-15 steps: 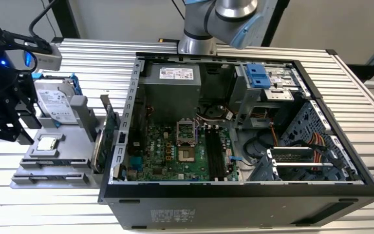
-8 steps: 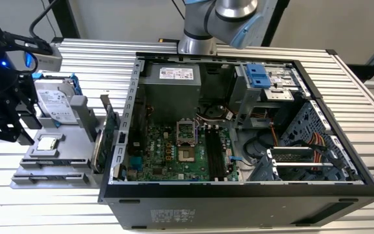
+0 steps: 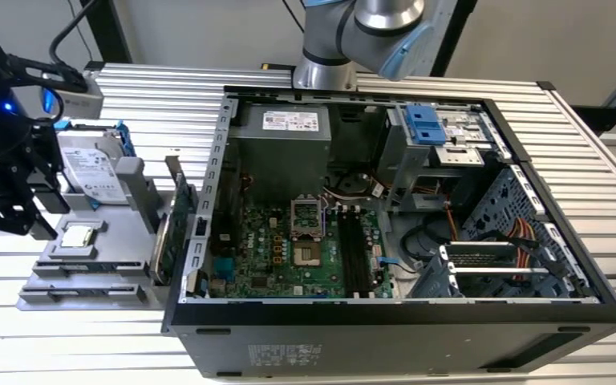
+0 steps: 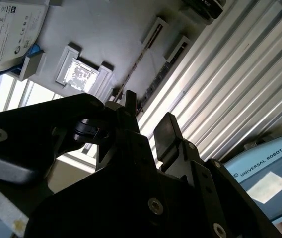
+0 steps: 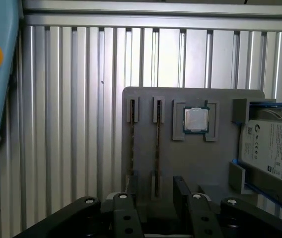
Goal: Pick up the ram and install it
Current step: 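Pick up the ram and move it above insertion slot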
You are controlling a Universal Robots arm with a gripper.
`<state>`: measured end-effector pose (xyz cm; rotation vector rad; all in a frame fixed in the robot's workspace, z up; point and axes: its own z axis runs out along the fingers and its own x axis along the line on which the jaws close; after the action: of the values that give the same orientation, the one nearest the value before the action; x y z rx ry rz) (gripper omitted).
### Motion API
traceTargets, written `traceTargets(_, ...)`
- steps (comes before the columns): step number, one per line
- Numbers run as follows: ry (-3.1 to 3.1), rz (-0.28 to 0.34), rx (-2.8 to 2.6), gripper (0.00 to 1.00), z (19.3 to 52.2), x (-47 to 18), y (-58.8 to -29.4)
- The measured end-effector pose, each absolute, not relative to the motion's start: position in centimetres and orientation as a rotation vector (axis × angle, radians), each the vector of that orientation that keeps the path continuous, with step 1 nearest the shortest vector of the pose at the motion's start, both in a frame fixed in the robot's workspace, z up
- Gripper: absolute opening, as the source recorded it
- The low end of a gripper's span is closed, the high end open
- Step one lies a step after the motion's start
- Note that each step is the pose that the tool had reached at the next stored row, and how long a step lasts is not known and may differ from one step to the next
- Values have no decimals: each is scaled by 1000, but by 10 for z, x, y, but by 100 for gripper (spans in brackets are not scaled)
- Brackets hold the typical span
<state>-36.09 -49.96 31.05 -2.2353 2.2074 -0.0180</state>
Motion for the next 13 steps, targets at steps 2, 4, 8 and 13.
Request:
traceTargets(2,2207,-18,-2235,100,310,-361,-500)
traceTargets(4,2207,-18,-2235,100,310,-361,-500)
traceTargets(8,2207,-18,-2235,100,309,-361,-500)
traceTargets(13,2207,-18,-2235,100,308,-361,-500)
